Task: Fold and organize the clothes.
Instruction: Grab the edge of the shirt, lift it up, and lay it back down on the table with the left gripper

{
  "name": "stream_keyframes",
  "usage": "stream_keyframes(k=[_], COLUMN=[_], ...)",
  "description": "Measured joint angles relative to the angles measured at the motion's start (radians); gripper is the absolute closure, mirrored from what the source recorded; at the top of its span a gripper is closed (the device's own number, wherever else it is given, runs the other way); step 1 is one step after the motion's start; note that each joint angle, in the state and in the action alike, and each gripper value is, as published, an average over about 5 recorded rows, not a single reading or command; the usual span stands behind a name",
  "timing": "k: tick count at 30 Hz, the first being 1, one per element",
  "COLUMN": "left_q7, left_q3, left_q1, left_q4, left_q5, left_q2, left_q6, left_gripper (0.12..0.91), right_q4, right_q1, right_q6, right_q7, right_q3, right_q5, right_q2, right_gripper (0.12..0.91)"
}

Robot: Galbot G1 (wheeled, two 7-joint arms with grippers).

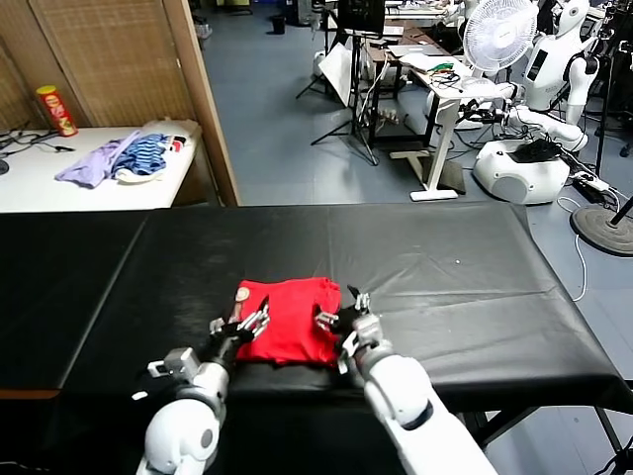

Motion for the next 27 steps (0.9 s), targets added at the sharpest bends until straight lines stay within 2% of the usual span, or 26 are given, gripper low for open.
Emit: stream_keyframes(k=[3,6,13,20,23,27], left_q7=[0.003,0.0,-0.013,-0.019,-0.018,-0.013], left_q3=[-0.018,-0.04,-0.094,-0.119,-0.123,-0.121], left_q1=[-0.004,-0.013,-0.025,-0.037,-0.036,-0.032], left_q4=[0.013,0.032,0.064,0.103,0.121,0.135], left_q5=[-0.023,-0.082,-0.302,-0.46,-0.483,-0.488], left_q2=[0.007,0.009,0.006,0.001,0.002,0.003], left_q6=[0.0,0.003,0.051,0.054,0.053,0.055], left_gripper=[0.232,0.232,0.232,0.239,0.325,0.537], right_q4=[0.006,0.027,0.112,0.177,0.191,0.2], right_q1=[-0.003,-0.01,-0.041,-0.08,-0.088,-0.093], right_q6=[0.036,0.062,0.077,0.086,0.086,0.085], right_q7=[0.027,0.045,0.047,0.043,0.043,0.042], right_q3=[0.004,0.02,0.081,0.12,0.126,0.137], right_q5=[0.006,0.054,0.24,0.298,0.305,0.31], right_q2=[0.01,0.016,-0.001,-0.014,-0.013,-0.013], right_gripper=[0.227,0.227,0.227,0.227,0.227,0.227])
